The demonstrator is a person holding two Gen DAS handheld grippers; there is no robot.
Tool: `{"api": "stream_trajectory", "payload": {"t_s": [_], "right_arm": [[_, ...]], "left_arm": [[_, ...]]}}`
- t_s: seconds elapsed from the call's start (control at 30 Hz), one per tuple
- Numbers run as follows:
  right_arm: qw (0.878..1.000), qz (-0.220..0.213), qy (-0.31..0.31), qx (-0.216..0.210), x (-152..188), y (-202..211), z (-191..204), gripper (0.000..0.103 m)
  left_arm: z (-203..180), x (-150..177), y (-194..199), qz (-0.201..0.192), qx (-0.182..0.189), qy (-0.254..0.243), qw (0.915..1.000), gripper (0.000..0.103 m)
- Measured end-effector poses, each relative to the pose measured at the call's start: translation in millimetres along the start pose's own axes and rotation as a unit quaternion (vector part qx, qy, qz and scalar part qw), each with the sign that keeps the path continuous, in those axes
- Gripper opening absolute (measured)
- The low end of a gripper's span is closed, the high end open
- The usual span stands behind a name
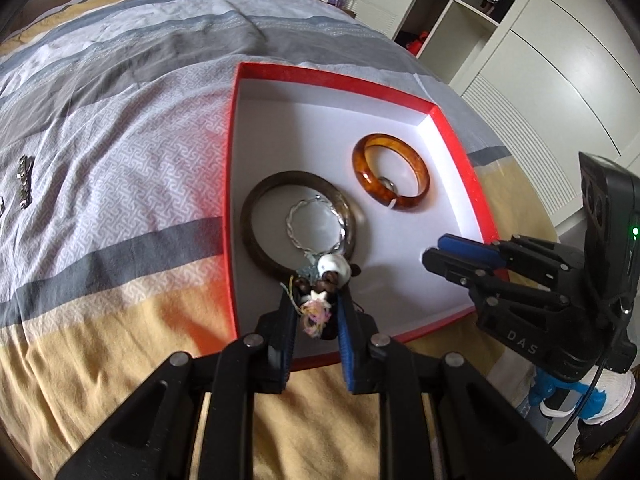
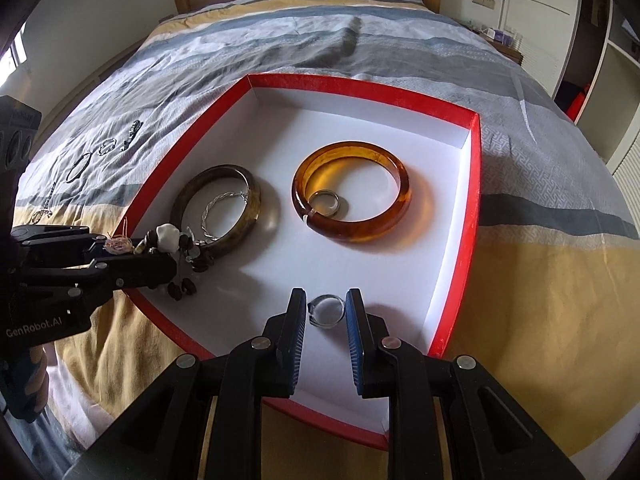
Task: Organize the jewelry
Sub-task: 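Carry the beaded bracelet and silver ring into the red box and release, then withdraw both tools from the box toward the remaining jewelry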
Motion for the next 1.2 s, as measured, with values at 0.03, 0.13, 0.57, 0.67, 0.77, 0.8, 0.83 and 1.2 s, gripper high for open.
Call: {"api": "stream_trajectory", "payload": {"t_s": [0.03,0.13,0.57,0.67,0.77,0.8,0.83,1.2], "right_arm": [[1.0,0.001,-0.002,0.001,0.6,1.1,-0.5,0.021],[1.0,0.0,-0.009,0.002,2.4,5.7,-2.8,0.022],[0.998,-0.044,-0.047,0.009,17.0,68.0,-8.8,0.027],[0.997,-0.062,-0.051,0.009,21.0,91.3,-2.8,0.028],[0.996,-0.075,-0.051,0.007,24.8,109.9,6.5,0.029],[0.995,-0.082,-0.05,0.006,27.0,118.8,12.0,0.029],[0.995,-0.087,-0.049,0.005,28.3,124.8,16.9,0.029],[0.992,-0.125,-0.031,-0.012,45.7,176.9,74.5,0.03]], "left_arm": [[1.4,0.1,1.4,0.001,-0.002,0.002,1.0,0.018],[0.8,2.1,5.2,0.004,0.0,0.006,1.0,0.024],[-11.7,12.9,63.5,-0.042,-0.008,0.003,0.9991,0.036],[-7.9,21.3,88.7,-0.064,-0.011,0.01,0.9979,0.036],[-2.0,33.6,114.2,-0.082,-0.025,0.014,0.9962,0.037],[0.1,37.6,120.8,-0.084,-0.03,0.016,0.9959,0.038],[3.4,42.7,127.8,-0.086,-0.034,0.018,0.9956,0.039],[54.2,122.0,191.4,-0.116,-0.07,0.073,0.9881,0.043]]}}
Point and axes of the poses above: each gripper's, at about its wrist camera, not at the fingertips, and y roughly against the way its jaws point, z to its left, x to its underside, the point moved 10 cm from there along -y, roughly the way its jaws point, and after that the axes turned 10 degrees about z, right-handed, at the moved point
